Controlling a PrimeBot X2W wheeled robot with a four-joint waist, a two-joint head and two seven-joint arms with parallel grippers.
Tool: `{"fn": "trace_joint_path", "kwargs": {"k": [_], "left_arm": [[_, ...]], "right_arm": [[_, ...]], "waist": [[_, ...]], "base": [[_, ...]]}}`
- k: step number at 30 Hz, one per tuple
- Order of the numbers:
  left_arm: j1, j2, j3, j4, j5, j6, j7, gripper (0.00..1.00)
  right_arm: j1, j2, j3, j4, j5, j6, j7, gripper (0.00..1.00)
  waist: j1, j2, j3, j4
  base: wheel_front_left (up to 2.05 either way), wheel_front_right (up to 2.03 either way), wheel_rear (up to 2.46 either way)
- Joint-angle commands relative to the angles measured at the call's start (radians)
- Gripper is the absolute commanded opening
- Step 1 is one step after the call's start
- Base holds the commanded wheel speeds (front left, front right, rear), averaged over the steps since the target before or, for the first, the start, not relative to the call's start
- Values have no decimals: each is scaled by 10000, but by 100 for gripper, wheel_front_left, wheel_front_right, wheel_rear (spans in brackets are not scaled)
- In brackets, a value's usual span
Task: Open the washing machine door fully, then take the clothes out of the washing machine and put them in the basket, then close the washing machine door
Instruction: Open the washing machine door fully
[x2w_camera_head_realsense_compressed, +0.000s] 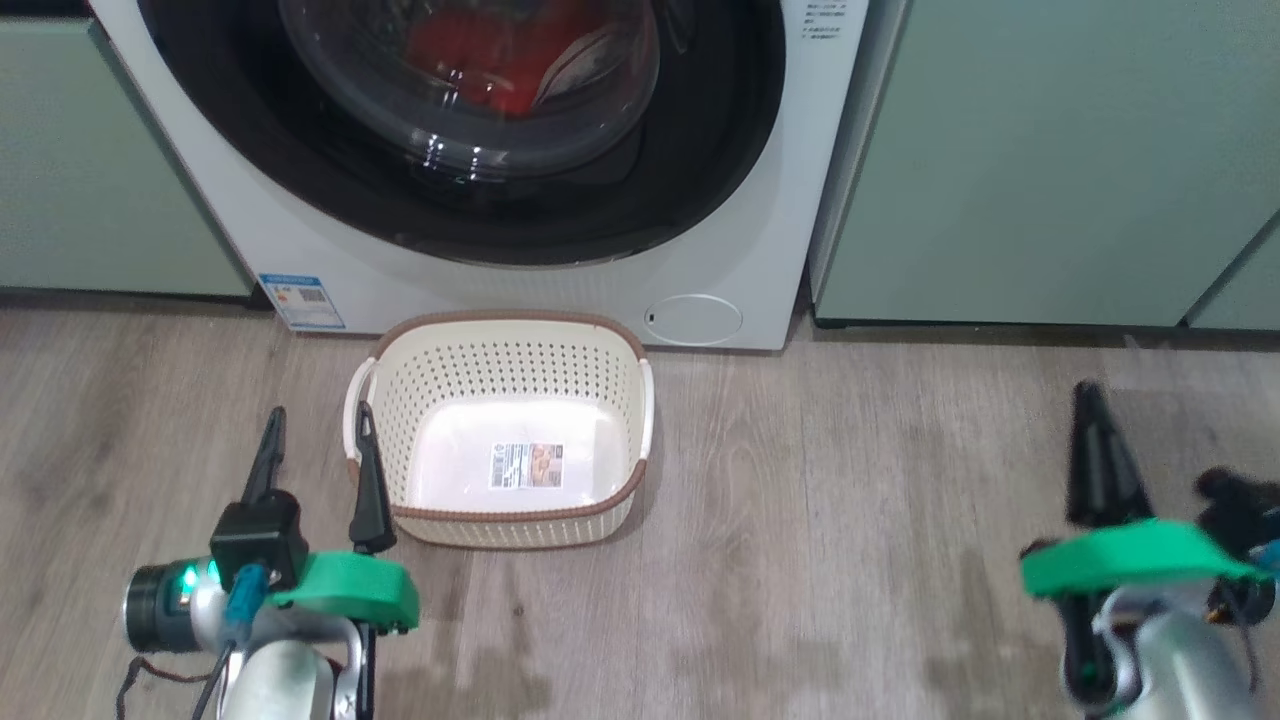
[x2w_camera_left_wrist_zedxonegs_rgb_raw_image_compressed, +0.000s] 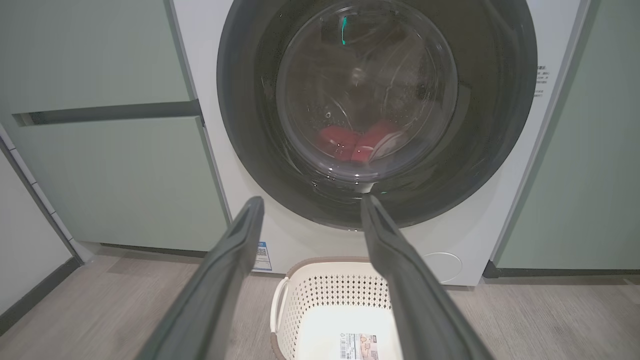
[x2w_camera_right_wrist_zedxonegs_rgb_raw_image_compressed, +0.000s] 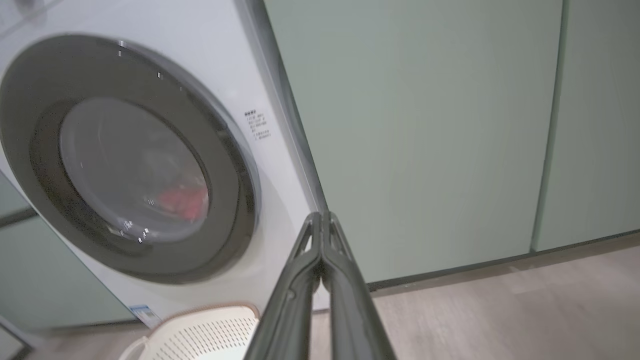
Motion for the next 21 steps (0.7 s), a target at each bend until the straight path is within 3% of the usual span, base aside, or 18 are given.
{"fn": "trace_joint_path", "kwargs": {"k": [1, 4, 7, 13, 14, 21], "left_arm": [[-510, 42, 214, -369, -126, -27, -76, 100], [-565, 40, 33, -402, -296, -4, -76, 100], [-657, 39, -199, -438, -450, 59, -76, 100], [-962, 39, -747, -584, -736, 141, -76, 100], [-962, 39, -747, -584, -736, 141, -76, 100], [-1408, 38, -1170, -764, -1026, 342, -76, 100]], "right_arm": [[-788, -154, 50, -87, 879, -7, -107, 0], [-1534, -199, -168, 381, 2376, -7, -107, 0], [-2316, -607, -79, 992, 4665, -7, -107, 0], [-3773, -2350, 1223, 1772, 9037, -7, 428, 0], [-3773, -2350, 1223, 1772, 9037, -7, 428, 0], [-5518, -3694, 1251, 1850, 11867, -7, 2249, 0]], "waist": [[0, 0, 155, 88], [0, 0, 450, 230], [0, 0, 773, 423], [0, 0, 1547, 915], [0, 0, 1547, 915], [0, 0, 2627, 1387]], "base": [[0, 0, 0], [0, 0, 0], [0, 0, 0], [0, 0, 0], [0, 0, 0], [0, 0, 0]]}}
